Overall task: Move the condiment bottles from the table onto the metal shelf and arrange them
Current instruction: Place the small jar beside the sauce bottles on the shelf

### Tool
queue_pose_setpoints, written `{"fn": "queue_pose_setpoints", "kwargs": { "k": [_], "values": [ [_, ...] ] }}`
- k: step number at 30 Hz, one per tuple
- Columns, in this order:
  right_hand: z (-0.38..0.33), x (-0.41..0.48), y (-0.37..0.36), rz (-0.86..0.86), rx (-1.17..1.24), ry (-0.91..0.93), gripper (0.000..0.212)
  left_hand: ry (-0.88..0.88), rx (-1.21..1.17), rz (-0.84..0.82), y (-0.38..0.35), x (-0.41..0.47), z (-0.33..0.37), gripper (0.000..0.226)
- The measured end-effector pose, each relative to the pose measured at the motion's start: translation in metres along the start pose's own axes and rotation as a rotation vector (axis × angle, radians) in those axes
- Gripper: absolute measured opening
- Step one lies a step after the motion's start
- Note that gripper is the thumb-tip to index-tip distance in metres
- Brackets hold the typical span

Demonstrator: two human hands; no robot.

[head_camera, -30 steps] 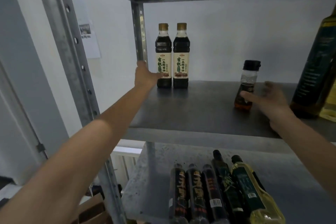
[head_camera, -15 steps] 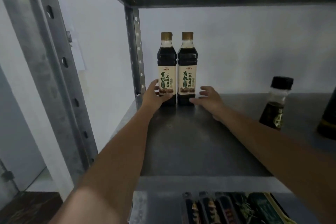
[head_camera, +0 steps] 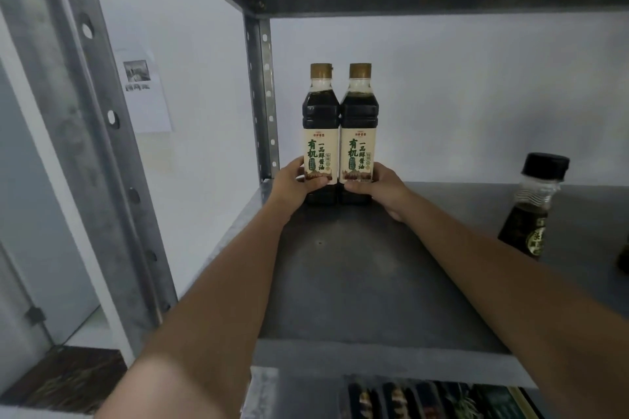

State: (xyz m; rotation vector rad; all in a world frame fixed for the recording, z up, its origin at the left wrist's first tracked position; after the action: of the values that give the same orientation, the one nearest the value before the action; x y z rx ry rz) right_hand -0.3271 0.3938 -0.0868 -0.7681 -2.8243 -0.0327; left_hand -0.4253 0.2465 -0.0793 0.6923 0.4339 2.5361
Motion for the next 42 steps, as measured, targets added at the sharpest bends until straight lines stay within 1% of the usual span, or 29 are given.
{"fn": "queue_pose_setpoints", "kwargs": {
  "k": [6,15,18,20,23,24,26,27,28,30,31,32,33,34,37,38,39,40,42],
  "values": [
    [-0.003,-0.010,0.002,-0.011,-0.066,0.029,0.059,-0.002,0.023,-0.050,0.005,-0.007,0.000,0.043],
    [-0.001,-0.010,0.004,0.028,-0.056,0.043,0.059,-0.013,0.113,-0.057,0.005,-0.001,-0.003,0.045],
    [-0.004,-0.016,0.001,0.055,-0.087,0.049,0.058,-0.018,0.155,-0.068,0.003,-0.003,-0.003,0.044],
    [-0.005,-0.023,0.000,0.092,-0.126,0.051,0.066,-0.021,0.203,-0.058,0.002,-0.007,-0.003,0.041],
    [-0.006,-0.045,-0.002,0.142,-0.236,0.006,0.091,-0.015,0.251,-0.021,0.004,-0.015,-0.002,0.037],
    [-0.008,-0.056,-0.004,0.142,-0.273,-0.009,0.091,-0.010,0.279,-0.019,0.004,-0.018,-0.001,0.037],
    [-0.014,-0.089,-0.007,0.105,-0.322,-0.011,0.080,0.011,0.365,-0.020,0.007,-0.022,0.000,0.039],
    [-0.018,-0.111,-0.008,0.056,-0.322,-0.006,0.073,0.026,0.413,-0.023,0.008,-0.024,-0.001,0.040],
    [-0.022,-0.135,-0.007,-0.023,-0.320,-0.004,0.067,0.036,0.451,-0.027,0.008,-0.027,0.001,0.041],
    [-0.035,-0.188,0.002,-0.238,-0.377,0.015,0.048,0.034,0.493,-0.028,0.008,-0.032,0.004,0.042],
    [-0.042,-0.211,0.012,-0.304,-0.396,0.022,0.038,0.030,0.514,-0.031,0.007,-0.035,0.005,0.042],
    [-0.050,-0.233,0.028,-0.309,-0.397,0.028,0.029,0.025,0.542,-0.034,0.006,-0.037,0.006,0.043],
    [-0.058,-0.249,0.047,-0.251,-0.372,0.043,0.023,0.024,0.570,-0.039,0.004,-0.037,0.007,0.044],
    [-0.063,-0.260,0.069,-0.142,-0.323,0.070,0.024,0.025,0.590,-0.044,0.003,-0.037,0.007,0.046],
    [-0.061,-0.272,0.139,0.310,-0.184,0.080,0.028,0.054,0.593,-0.051,0.003,-0.037,0.004,0.051],
    [-0.056,-0.270,0.155,0.438,-0.144,0.047,0.035,0.060,0.595,-0.048,0.003,-0.037,0.004,0.051],
    [-0.052,-0.265,0.167,0.508,-0.121,-0.003,0.048,0.063,0.600,-0.046,0.003,-0.038,0.005,0.051],
    [-0.050,-0.258,0.173,0.524,-0.117,-0.053,0.063,0.064,0.605,-0.045,0.003,-0.038,0.005,0.051],
    [-0.048,-0.242,0.176,0.453,-0.141,-0.108,0.083,0.062,0.608,-0.042,0.003,-0.038,0.006,0.050]
  ]
}}
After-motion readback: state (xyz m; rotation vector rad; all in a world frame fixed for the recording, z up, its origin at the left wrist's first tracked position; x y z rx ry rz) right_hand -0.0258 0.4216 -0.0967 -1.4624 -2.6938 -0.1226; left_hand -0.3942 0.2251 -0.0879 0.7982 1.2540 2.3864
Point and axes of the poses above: each hand's wrist, its own x-axis towards the middle knuckle, its own y-axis out of the back of the hand, z = x × y, the point moved 7 cm from there along x, towards the middle knuckle, and after that the axes turned 14 degrees about x, right-handed, at the moved point
